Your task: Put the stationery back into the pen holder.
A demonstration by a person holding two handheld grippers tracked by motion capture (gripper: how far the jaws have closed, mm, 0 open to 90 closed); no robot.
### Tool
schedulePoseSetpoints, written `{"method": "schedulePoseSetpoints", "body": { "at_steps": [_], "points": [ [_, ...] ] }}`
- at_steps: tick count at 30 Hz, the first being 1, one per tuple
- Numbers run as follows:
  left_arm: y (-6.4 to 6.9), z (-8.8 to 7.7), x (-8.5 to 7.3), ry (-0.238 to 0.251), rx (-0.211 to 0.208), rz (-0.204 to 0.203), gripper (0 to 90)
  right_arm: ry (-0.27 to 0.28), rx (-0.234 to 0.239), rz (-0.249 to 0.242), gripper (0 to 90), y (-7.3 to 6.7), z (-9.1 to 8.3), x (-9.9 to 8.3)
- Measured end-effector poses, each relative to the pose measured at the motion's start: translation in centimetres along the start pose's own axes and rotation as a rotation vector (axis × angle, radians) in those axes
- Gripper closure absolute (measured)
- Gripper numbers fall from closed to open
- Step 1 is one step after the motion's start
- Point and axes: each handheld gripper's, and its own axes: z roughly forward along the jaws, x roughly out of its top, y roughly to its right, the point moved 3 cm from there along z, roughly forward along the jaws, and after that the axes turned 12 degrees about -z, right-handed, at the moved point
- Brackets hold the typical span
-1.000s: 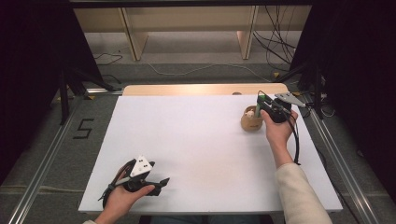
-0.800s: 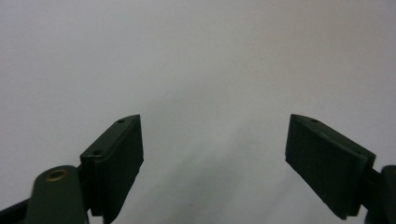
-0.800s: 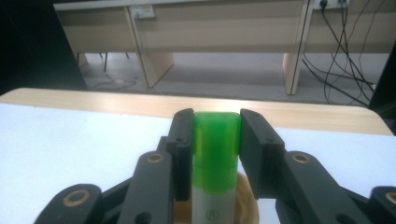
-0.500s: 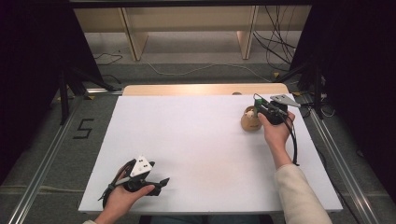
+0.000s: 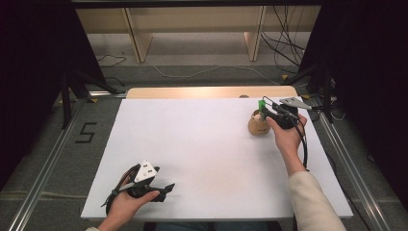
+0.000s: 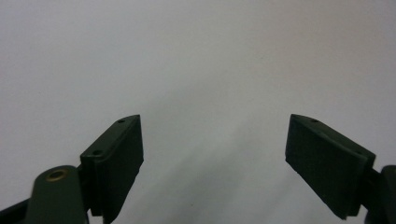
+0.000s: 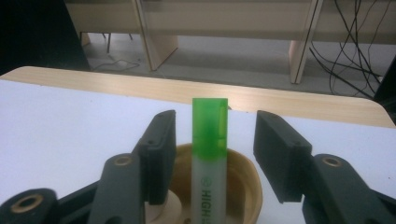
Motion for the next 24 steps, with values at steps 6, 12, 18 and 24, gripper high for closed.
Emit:
{"method": "schedulePoseSetpoints", "body": {
  "at_steps": [6,12,18,24],
  "points": [
    [0.0,0.0,0.0,0.0,0.001,0.001,19.4,-0.033,0.043,0.005,43.2,-0.1,-0.9,0.1],
    [0.0,0.0,0.0,-0.001,0.001,0.001,19.4,-0.066,0.106,0.003,36.8,-0.7,-2.1,0.3],
    [0.0,0.0,0.0,0.0,0.003,0.002,19.4,-0.108,0.138,-0.022,31.7,-1.7,-3.2,0.3],
    [0.0,-0.1,0.0,0.0,0.003,0.002,19.4,-0.126,0.162,-0.047,29.7,-2.4,-4.1,0.1]
  ]
}}
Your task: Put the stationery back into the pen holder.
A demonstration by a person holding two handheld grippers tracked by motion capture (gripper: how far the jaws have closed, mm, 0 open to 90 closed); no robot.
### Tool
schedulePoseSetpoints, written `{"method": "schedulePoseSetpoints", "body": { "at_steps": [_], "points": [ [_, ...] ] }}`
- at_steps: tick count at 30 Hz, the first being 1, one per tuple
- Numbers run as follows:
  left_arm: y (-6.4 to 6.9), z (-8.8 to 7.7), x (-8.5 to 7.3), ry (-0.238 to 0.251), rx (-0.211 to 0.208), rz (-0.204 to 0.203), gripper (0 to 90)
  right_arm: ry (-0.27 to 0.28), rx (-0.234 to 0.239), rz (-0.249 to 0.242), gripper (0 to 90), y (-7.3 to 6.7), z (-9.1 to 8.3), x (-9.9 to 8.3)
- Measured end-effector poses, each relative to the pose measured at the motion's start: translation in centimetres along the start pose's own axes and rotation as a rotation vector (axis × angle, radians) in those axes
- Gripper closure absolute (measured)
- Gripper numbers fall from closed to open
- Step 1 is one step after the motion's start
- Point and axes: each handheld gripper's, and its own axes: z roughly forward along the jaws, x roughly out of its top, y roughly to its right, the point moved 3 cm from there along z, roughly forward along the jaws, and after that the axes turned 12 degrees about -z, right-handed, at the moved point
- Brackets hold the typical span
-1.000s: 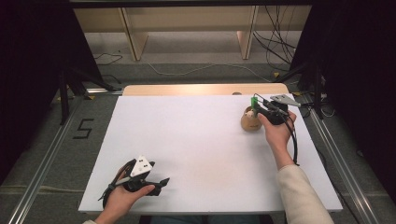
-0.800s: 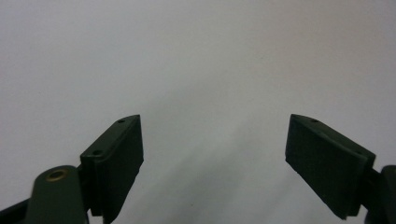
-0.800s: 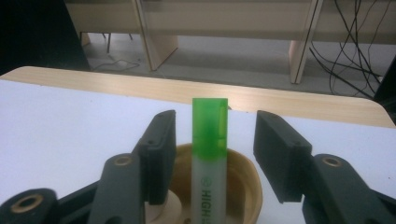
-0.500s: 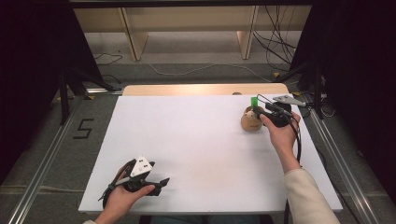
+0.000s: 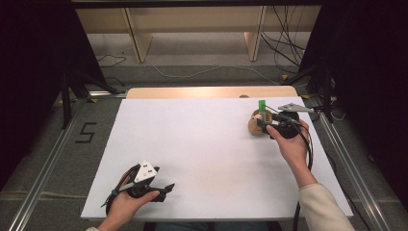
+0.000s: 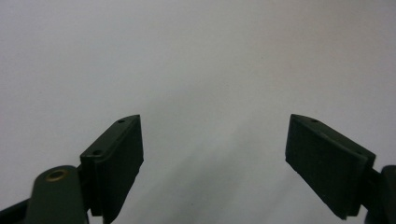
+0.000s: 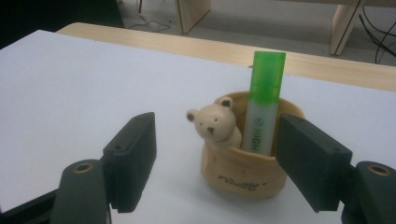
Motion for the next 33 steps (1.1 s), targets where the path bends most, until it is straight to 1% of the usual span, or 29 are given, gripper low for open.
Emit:
{"method": "schedulePoseSetpoints", "body": {
  "at_steps": [6,11,12,15,20,23,24,26,28,33],
  "points": [
    [0.0,0.0,0.0,-0.001,0.0,-0.001,19.4,-0.016,0.027,0.001,28.2,-0.8,-0.7,-0.3],
    [0.0,0.0,0.0,-0.001,0.0,-0.004,19.4,-0.028,0.058,-0.02,26.9,-1.5,-1.2,-0.7],
    [0.1,0.1,0.0,0.0,0.0,-0.005,19.4,-0.04,0.06,-0.019,26.7,-1.7,-1.3,-0.8],
    [0.1,0.1,0.0,0.001,0.0,-0.007,19.4,-0.045,0.077,-0.038,26.6,-2.0,-1.5,-1.2],
    [0.1,0.1,0.0,0.003,0.001,-0.008,19.4,-0.061,0.103,-0.037,25.9,-2.5,-1.8,-1.7],
    [0.1,0.1,0.0,-0.001,0.001,-0.003,19.3,-0.071,0.11,-0.043,25.9,-2.7,-2.1,-2.0],
    [0.1,0.1,0.0,0.004,0.0,-0.008,19.4,-0.074,0.111,-0.043,25.8,-2.8,-2.2,-2.1],
    [0.1,0.1,0.0,-0.001,0.0,-0.002,19.3,-0.079,0.12,-0.047,25.7,-2.9,-2.3,-2.3],
    [0.1,0.1,0.0,0.003,0.001,-0.008,19.4,-0.084,0.124,-0.047,25.6,-3.1,-2.4,-2.6],
    [0.1,0.1,0.0,-0.001,0.001,-0.003,19.4,-0.086,0.14,-0.051,25.4,-3.5,-2.8,-3.0]
  ]
}}
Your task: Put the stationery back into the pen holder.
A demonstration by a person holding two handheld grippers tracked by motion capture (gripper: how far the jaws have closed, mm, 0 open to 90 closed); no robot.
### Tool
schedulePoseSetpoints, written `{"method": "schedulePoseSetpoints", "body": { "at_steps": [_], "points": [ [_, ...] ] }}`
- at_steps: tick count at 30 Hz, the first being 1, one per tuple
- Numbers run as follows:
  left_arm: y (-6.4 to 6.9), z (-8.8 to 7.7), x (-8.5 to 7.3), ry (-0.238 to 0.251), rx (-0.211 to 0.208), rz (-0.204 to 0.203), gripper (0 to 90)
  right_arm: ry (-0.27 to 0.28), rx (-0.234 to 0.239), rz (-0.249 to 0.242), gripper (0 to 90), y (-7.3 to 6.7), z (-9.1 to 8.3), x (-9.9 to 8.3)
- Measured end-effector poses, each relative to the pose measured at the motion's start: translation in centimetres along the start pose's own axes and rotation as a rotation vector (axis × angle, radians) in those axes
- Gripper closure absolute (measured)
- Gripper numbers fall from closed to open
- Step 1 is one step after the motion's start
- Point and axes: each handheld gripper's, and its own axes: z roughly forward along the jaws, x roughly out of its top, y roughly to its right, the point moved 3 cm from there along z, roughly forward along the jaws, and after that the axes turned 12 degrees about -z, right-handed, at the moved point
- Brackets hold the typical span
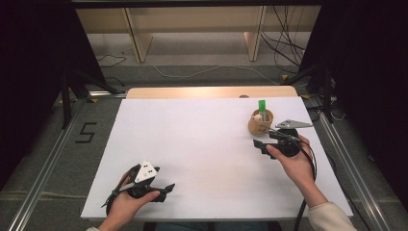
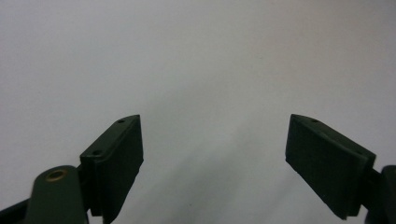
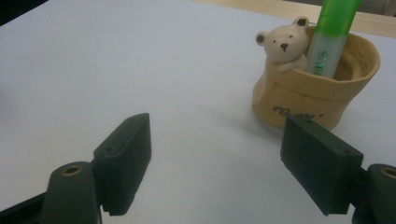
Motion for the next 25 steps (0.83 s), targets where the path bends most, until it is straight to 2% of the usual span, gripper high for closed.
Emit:
{"method": "schedulePoseSetpoints", "body": {
  "at_steps": [8,12,17,22,24,25],
  "points": [
    [0.0,0.0,0.0,0.0,0.001,0.0,19.3,-0.016,0.036,-0.014,25.2,-1.0,-0.2,-1.1],
    [0.0,0.0,0.0,0.002,-0.001,0.0,19.3,-0.002,0.062,-0.016,25.0,-1.7,-0.8,-1.8],
    [0.1,-0.1,0.0,0.011,-0.005,-0.006,19.0,0.019,0.096,-0.026,23.9,-2.8,-1.6,-3.5],
    [0.3,0.0,0.0,0.008,-0.02,-0.007,18.4,0.046,0.121,-0.027,21.1,-3.8,-2.4,-5.5],
    [0.6,0.1,0.1,0.016,-0.036,-0.019,18.2,0.046,0.137,-0.028,19.2,-4.1,-2.5,-6.1],
    [0.7,0.1,0.1,0.014,-0.041,-0.005,18.2,0.042,0.139,-0.024,18.5,-4.2,-2.5,-6.3]
  ]
}}
